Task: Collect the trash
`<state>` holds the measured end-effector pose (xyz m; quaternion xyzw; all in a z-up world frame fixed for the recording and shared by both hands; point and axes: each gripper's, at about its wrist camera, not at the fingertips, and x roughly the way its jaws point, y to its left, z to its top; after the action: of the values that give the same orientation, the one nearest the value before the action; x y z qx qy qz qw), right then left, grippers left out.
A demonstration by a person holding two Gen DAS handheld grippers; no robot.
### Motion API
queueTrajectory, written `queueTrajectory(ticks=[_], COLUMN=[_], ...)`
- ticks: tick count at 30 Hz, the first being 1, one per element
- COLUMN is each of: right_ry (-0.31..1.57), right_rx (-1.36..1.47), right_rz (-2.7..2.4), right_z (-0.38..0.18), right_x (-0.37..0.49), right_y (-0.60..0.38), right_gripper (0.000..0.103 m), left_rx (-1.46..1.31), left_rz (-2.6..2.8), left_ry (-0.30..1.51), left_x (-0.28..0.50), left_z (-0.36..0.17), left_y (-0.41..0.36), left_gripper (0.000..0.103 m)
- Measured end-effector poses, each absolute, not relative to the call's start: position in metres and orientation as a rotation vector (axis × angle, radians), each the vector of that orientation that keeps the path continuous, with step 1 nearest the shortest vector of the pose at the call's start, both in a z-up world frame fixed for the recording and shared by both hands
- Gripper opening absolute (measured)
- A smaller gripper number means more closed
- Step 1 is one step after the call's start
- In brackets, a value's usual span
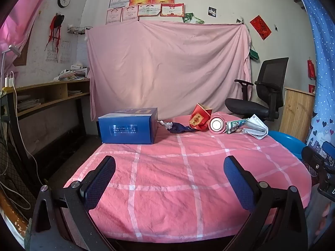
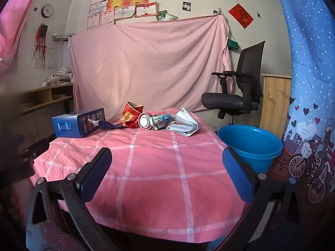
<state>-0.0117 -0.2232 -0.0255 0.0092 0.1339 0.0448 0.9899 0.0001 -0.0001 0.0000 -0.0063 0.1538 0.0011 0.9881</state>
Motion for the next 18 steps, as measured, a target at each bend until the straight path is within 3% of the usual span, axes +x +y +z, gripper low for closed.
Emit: queueTrajectory(ticks=[18], right_ry=[0.269], right_rx=[0.026], right_rz=[0.090], right_z=[-0.0267], right_x=[-0.0106], right_y=[-0.2278], right_gripper=[0.103], left_rx=[-0.028], left_rz=[0.006], left_ry=[0.305], left_x=[-0.0048], left_z=[0.0036], left_y=[0.0045], left_gripper=[0.101])
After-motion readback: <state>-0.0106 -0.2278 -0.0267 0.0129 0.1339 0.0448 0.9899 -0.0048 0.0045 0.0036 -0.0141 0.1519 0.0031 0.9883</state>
